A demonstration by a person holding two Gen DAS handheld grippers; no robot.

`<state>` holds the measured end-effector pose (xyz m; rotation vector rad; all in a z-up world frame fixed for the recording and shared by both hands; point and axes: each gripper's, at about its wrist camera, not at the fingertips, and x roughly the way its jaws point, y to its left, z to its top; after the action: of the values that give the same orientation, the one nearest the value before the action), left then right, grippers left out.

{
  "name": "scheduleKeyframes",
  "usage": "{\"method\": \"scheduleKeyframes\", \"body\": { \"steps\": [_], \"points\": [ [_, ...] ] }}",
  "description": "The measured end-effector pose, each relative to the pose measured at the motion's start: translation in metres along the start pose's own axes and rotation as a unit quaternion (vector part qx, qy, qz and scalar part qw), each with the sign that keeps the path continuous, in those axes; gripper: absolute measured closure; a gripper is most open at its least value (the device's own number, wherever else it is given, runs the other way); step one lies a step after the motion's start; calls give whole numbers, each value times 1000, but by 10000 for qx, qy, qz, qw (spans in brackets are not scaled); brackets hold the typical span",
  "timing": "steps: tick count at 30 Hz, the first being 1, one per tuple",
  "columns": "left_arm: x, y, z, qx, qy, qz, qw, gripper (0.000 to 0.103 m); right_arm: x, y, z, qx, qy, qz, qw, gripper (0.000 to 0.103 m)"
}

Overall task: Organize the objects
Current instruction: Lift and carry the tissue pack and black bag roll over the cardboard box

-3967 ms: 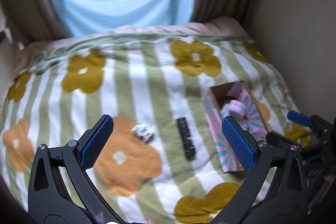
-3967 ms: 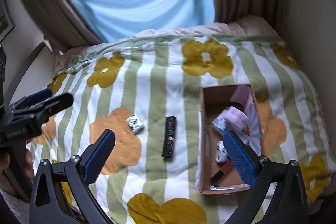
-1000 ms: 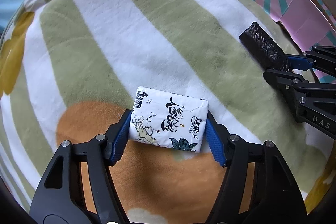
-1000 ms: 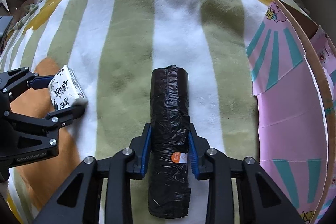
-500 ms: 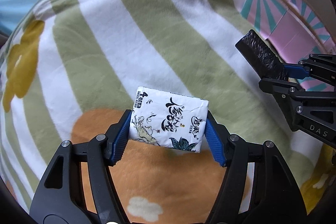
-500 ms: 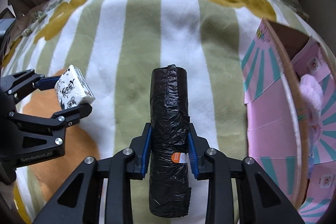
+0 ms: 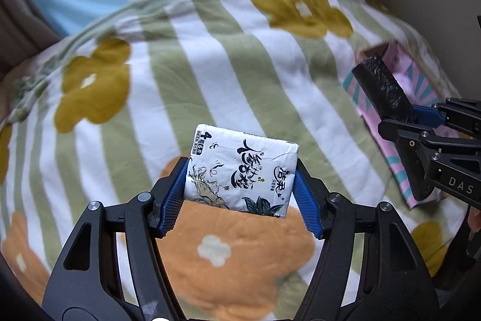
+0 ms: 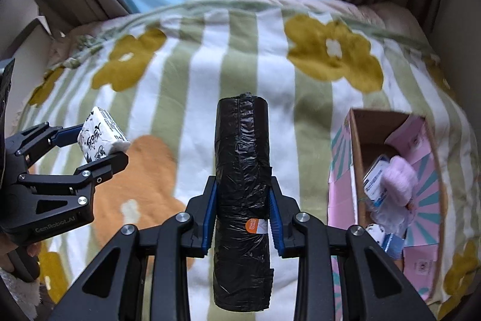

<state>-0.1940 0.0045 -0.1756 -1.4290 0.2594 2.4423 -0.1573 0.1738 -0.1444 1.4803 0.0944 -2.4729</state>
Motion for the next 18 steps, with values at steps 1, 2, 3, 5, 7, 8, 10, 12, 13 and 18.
{"method": "scheduleKeyframes", "body": {
  "steps": [1,2,3,5,7,8,10,12,13,18],
  "points": [
    [-12,1,0,-106,-48,29,9999,40,-9,3,1,-44,-29,23,10000,75],
    [-25,2,-1,-212,-93,70,9997,40,-17,7,2,-89,-56,60,9999,75],
    [-35,2,-2,-291,-126,109,9994,40,-26,11,2,-152,-84,102,9998,74],
    [-58,4,-6,-501,-185,224,9983,40,-42,18,0,-234,-147,201,9994,74],
    [-78,5,-13,-788,-162,334,9962,40,-56,24,-3,-237,-155,342,9990,74],
    [-87,5,-17,-934,-143,400,9947,40,-62,28,-5,-253,-134,369,9989,74],
    [-107,5,-30,-1231,-162,544,9908,40,-73,33,-12,-239,-99,500,9984,74],
    [-125,5,-45,-1468,-203,711,9864,40,-82,36,-19,-238,-92,551,9982,74],
    [-133,4,-53,-1575,-226,832,9838,40,-86,38,-22,-250,-97,571,9980,74],
    [-151,9,-83,-1929,-269,928,9764,40,-97,44,-35,-393,-126,608,9973,74]
  ]
}}
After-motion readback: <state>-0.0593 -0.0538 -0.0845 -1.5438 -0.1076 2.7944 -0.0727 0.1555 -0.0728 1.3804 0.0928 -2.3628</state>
